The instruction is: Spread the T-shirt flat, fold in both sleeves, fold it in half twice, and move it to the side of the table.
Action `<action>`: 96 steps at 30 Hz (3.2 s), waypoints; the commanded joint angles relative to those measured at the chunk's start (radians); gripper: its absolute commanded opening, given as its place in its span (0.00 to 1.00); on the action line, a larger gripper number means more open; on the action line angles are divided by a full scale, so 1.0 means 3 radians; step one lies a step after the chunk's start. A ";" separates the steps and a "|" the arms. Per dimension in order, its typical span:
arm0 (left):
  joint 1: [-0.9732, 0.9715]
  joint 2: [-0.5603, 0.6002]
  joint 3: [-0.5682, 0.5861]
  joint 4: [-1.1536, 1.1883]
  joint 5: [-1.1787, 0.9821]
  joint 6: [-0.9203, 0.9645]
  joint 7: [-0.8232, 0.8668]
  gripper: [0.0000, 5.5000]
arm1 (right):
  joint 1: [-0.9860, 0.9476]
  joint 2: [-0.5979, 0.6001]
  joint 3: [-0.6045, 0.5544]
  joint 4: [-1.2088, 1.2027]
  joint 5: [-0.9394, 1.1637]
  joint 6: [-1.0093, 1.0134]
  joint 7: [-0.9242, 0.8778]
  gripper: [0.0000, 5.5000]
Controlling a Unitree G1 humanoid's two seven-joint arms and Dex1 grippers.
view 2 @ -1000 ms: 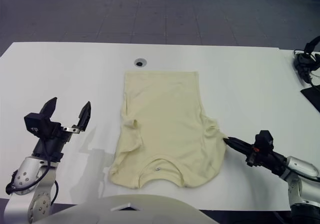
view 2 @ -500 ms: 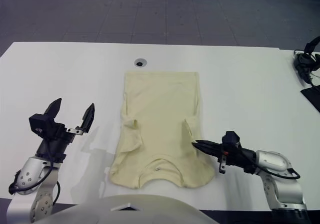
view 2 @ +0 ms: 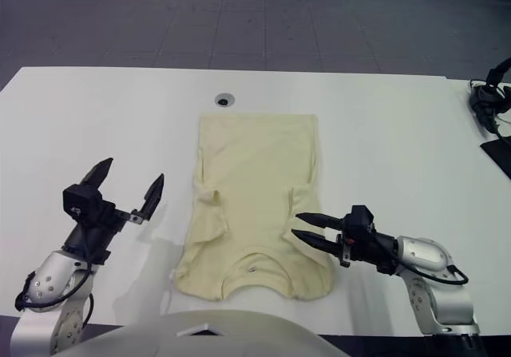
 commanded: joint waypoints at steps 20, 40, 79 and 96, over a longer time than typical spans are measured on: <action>0.0204 0.1849 -0.0223 0.0855 0.3393 -0.3008 0.0007 0.98 | -0.0414 -0.0751 -0.0129 0.2372 -0.2360 -0.5656 -0.0195 0.98; 0.0128 0.1878 -0.0768 0.0947 0.3415 -0.2865 -0.0193 0.50 | -0.0764 -0.1016 0.0656 0.2410 -0.3253 -0.5760 -0.1524 0.66; 0.1771 0.2224 0.1273 -0.0216 -0.1336 -0.0840 -0.2642 0.00 | 0.0991 -0.2400 -0.0066 -0.0511 0.2169 -0.0769 0.0351 0.00; 0.0935 0.2292 0.1748 -0.0313 -0.1894 -0.0009 -0.3133 0.00 | 0.0497 -0.1479 -0.0678 -0.0709 0.1354 0.0361 0.0561 0.00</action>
